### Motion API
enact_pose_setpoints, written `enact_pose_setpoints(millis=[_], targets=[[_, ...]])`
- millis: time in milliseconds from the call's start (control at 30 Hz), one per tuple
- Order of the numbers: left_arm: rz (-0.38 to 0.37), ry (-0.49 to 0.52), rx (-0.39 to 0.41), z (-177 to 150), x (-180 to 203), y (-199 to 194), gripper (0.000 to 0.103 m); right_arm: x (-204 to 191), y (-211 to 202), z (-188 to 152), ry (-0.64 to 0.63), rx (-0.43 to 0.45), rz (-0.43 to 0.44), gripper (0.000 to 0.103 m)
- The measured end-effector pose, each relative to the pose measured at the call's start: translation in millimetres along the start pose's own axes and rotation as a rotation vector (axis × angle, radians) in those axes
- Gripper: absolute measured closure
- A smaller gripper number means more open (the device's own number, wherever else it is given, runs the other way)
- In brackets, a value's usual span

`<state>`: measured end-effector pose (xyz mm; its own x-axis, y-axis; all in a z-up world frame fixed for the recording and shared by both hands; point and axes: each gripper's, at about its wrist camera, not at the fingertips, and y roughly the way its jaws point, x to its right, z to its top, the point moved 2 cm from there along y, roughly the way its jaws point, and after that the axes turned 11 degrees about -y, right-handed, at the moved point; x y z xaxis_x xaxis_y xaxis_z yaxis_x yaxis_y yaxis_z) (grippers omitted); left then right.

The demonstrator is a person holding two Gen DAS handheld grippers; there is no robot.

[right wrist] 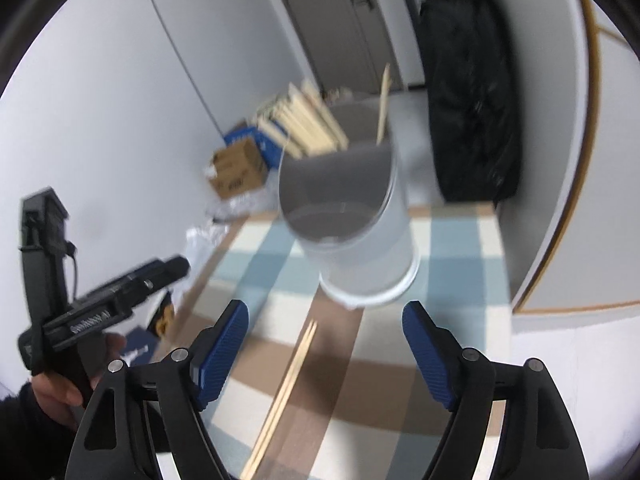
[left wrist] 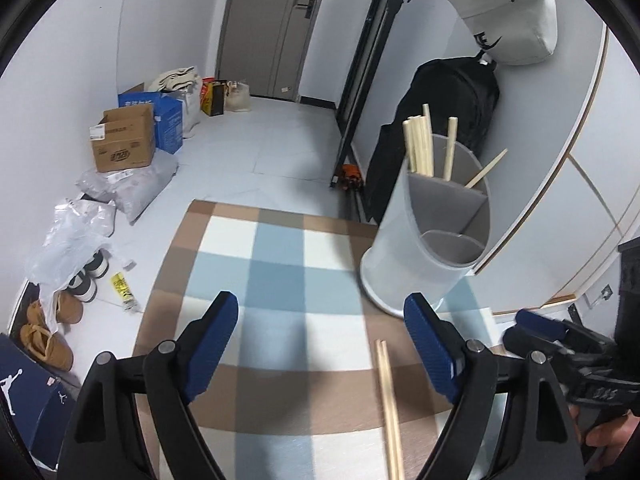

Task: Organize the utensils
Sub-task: 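Open both grippers and move them back down toward the chopstick pile, then close the right gripper on one chopstick from the pile and lift it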

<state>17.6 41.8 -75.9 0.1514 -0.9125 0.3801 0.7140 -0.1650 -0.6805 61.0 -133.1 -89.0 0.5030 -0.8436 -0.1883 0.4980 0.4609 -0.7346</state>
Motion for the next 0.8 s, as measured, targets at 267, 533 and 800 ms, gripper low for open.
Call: enact_pose_setpoints(millis=[267,533,800], targets=[[0.05,-0.015,-0.016,-4.3,-20.6,3.9,0.02,-17.3,50.0,-17.5,-0.041,-0.178,-0.022,0.052],[0.067,-0.033,-0.05,-9.1,-34.2,8.8,0.02,-15.7,81.2,-22.0,-0.043,-0.258,-0.05,0.066],[0.055,-0.017,-0.038,-9.7,-35.7,1.4,0.02,-15.8,106.4,-19.6,-0.038,-0.278,-0.076,0.072]])
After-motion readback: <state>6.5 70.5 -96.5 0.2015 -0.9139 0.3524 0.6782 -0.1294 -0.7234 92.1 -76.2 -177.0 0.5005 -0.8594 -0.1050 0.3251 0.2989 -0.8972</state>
